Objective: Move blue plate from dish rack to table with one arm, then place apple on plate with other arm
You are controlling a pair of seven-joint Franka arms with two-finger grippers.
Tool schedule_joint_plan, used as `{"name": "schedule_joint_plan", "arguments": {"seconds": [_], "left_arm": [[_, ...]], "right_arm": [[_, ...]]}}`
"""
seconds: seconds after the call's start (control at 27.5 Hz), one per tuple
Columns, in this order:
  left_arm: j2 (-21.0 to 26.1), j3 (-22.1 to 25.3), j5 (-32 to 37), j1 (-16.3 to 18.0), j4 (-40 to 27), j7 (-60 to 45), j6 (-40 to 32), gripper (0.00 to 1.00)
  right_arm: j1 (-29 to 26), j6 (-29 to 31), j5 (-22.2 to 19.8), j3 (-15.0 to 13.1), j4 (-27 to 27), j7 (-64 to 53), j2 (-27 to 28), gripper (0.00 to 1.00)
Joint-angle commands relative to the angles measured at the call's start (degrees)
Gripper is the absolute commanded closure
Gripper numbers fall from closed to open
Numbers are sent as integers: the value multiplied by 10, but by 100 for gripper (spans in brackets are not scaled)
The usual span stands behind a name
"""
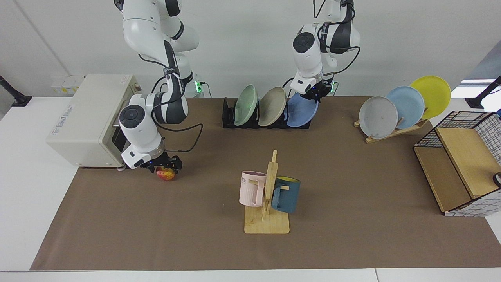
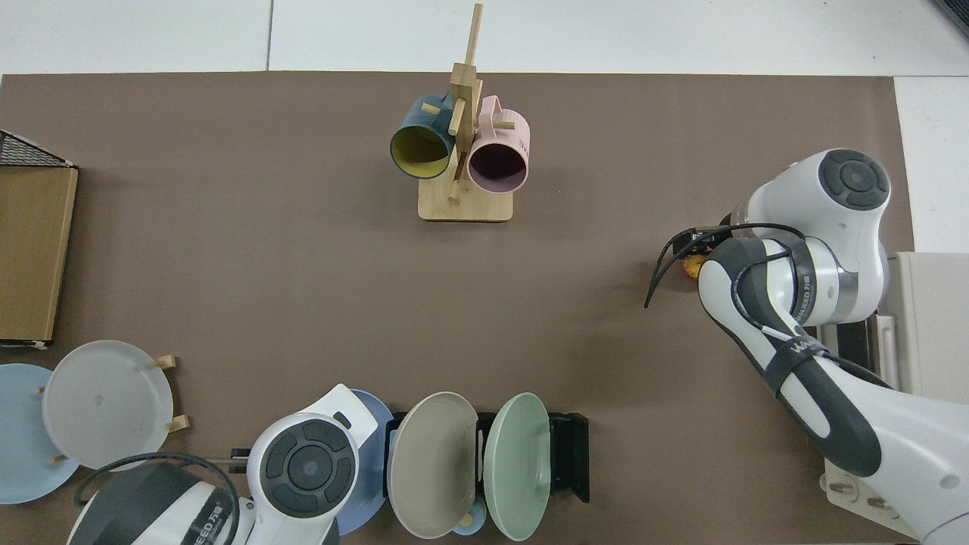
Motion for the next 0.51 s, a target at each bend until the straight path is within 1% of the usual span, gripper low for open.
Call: {"name": "schedule_joint_plan", "arguments": {"seconds": [0.0,0.11,0.22,0.25,0.29,0.33,0.36,0.44,0.47], "left_arm": [[-4,2,9,2,12,-1,-5,100],[-4,1,30,3,34,-5,-32,100],[-4,2,35,3,57,-3,-59,100],[-3,2,38,6,65,-3,-69,100],[-2,1,44,9,75,-2,-78,100],[1,1,49,11,85,-1,-89,100],[4,0,55,11,97,-4,-104,100],[11,-7,64,12,122,-6,-132,100],[15,-12,70,14,136,-6,-148,100]], "right_arm": [[-14,38,1,4,-17,-15,15,0],[-14,41,1,5,-24,-15,16,0],[-14,42,3,5,-27,-14,17,0],[-14,42,3,5,-28,-14,18,1],[-14,42,3,5,-29,-14,18,6],[-14,41,3,5,-29,-14,18,15],[-13,41,3,6,-29,-14,18,29],[-9,36,3,7,-29,-13,18,64],[-8,34,3,7,-28,-13,18,76]]}}
